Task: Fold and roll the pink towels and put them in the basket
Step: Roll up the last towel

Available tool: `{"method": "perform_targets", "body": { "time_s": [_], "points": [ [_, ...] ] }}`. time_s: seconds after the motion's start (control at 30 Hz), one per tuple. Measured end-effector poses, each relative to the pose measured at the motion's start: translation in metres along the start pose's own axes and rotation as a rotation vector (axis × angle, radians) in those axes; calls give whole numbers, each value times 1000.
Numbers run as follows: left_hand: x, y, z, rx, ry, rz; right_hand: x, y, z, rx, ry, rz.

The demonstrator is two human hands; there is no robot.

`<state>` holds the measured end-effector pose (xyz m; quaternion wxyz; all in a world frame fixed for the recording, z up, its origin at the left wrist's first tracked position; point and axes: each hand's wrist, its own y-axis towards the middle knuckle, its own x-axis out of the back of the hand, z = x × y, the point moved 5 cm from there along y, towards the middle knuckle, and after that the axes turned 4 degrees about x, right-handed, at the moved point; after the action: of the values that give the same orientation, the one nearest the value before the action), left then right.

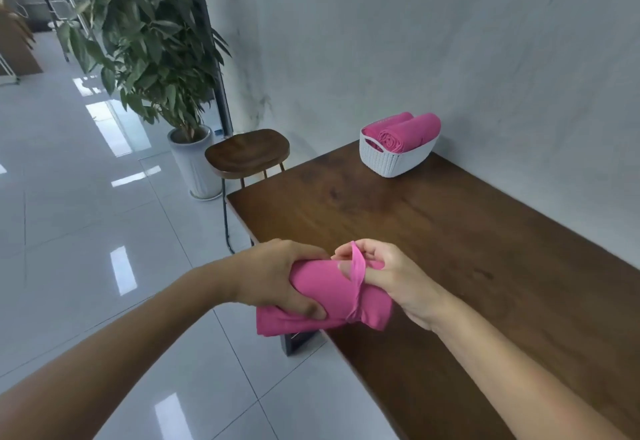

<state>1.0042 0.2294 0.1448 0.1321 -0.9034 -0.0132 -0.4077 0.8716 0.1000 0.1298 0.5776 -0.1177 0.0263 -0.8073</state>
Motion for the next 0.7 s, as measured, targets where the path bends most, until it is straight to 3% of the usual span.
{"method": "perform_targets", "body": {
  "time_s": [0.37,0.53,0.7],
  "points": [
    [38,108,31,-73,-202,78,57,53,-13,-160,202,-51],
    [59,164,41,-139,-183,178,81,74,-14,-141,254,-211],
    [98,218,57,-150,-433,213,95,109,-1,-23,445,-512]
  ]
}}
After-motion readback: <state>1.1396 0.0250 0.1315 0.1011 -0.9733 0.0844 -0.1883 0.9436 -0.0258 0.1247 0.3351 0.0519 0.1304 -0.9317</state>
